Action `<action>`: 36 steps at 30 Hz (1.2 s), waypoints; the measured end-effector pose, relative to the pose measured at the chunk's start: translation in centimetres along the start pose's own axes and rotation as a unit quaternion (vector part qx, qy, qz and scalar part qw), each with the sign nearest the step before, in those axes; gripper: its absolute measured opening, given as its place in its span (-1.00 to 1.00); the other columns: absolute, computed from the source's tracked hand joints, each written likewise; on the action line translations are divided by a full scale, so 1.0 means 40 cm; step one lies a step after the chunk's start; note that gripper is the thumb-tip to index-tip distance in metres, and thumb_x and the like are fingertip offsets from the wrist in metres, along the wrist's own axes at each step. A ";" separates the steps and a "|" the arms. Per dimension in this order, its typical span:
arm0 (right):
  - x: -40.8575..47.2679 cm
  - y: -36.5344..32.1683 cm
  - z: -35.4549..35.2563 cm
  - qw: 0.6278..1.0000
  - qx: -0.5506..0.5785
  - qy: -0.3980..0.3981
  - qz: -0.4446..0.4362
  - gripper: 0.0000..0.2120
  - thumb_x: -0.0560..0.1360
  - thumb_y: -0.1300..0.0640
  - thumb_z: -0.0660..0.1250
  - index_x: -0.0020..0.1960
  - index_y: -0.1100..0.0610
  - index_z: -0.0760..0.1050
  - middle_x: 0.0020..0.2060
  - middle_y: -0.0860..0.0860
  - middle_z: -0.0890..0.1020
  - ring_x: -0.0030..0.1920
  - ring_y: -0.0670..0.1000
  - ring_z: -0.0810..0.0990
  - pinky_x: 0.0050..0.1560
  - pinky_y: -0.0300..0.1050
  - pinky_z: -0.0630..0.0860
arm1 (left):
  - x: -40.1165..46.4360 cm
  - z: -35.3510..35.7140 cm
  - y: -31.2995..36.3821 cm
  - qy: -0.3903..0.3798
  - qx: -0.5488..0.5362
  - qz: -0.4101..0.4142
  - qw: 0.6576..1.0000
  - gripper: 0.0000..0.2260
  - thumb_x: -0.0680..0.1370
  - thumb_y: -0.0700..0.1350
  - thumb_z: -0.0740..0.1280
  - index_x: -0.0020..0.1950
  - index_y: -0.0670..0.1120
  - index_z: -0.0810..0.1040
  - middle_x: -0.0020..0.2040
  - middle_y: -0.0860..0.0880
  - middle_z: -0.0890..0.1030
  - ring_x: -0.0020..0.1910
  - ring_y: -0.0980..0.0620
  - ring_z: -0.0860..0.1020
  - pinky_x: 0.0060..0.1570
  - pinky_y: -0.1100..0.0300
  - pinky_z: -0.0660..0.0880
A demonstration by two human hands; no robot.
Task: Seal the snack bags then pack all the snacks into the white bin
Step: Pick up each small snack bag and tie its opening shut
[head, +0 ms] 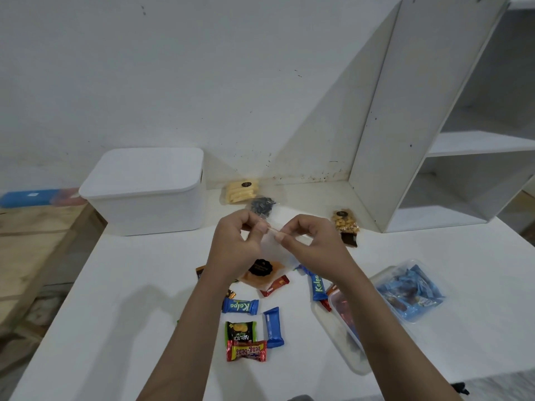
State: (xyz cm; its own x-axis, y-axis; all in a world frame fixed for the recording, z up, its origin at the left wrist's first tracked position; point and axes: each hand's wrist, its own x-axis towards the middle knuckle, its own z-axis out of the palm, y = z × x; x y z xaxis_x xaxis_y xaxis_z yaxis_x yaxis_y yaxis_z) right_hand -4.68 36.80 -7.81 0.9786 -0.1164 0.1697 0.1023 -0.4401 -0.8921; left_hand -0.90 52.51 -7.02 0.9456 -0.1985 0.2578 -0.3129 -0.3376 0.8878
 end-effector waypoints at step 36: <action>-0.016 -0.017 -0.004 0.996 0.054 0.049 -0.046 -0.91 0.43 0.24 0.42 -0.25 0.14 0.59 -0.33 -0.05 0.63 -0.20 -0.10 0.60 -0.10 -0.22 0.48 | -0.001 -0.016 0.011 -0.108 -0.065 0.034 0.991 -0.90 0.44 -0.10 0.41 -0.25 0.09 0.64 -0.25 0.04 0.66 -0.15 0.01 0.59 -0.11 0.10 0.48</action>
State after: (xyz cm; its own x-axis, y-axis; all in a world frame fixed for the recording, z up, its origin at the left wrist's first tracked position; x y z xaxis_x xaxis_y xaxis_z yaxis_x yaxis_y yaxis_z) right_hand -5.39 37.01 -7.24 0.9427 -0.1692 0.2876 0.2140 -0.3545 -0.9102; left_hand -1.02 52.97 -6.41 0.8771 -0.4144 0.2428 -0.3473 -0.1981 0.9166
